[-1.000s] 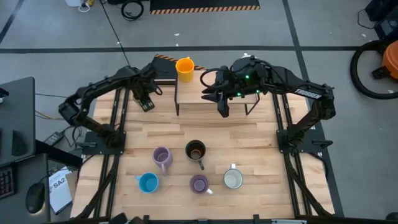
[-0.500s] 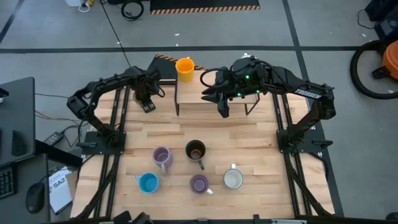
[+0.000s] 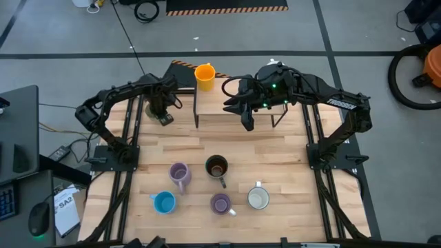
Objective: Place coffee mugs
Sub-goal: Put the green and white mug on the shelf
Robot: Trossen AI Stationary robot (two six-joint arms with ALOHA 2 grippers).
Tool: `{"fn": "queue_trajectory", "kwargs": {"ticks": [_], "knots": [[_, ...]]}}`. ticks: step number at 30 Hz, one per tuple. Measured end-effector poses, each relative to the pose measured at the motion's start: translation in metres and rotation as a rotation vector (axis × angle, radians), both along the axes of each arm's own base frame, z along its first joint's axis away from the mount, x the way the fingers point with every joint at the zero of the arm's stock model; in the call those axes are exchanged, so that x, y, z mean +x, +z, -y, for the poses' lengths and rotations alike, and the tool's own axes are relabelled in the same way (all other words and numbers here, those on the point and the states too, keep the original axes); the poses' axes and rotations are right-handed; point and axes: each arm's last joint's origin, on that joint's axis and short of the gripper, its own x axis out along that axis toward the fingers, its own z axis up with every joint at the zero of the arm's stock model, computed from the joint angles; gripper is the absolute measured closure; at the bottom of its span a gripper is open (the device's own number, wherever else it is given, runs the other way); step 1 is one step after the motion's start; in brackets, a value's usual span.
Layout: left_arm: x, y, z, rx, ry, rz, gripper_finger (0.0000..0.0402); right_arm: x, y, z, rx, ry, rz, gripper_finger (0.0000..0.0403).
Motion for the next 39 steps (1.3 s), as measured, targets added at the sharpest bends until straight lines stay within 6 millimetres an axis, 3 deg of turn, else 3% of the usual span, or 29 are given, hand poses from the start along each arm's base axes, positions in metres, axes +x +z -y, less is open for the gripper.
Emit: {"fn": "queue_trajectory", "kwargs": {"ticks": [10, 16, 22, 39], "knots": [[0.001, 0.009, 0.012, -0.089, 0.125, 0.078, 0.0377, -0.003, -0.005, -0.001, 0.0, 0.036, -0.061, 0.0301], [0.01, 0.018, 0.03, -0.105, 0.142, 0.116, 0.0375, -0.006, -0.005, -0.003, 0.017, 0.086, -0.069, 0.0301], [0.026, 0.021, 0.054, -0.202, 0.144, 0.145, 0.0374, -0.012, -0.004, -0.004, 0.01, 0.116, -0.088, 0.0301], [0.065, 0.02, 0.131, -0.16, 0.062, 0.099, 0.0373, -0.025, 0.0, -0.014, 0.039, 0.214, -0.105, 0.0301]]}}
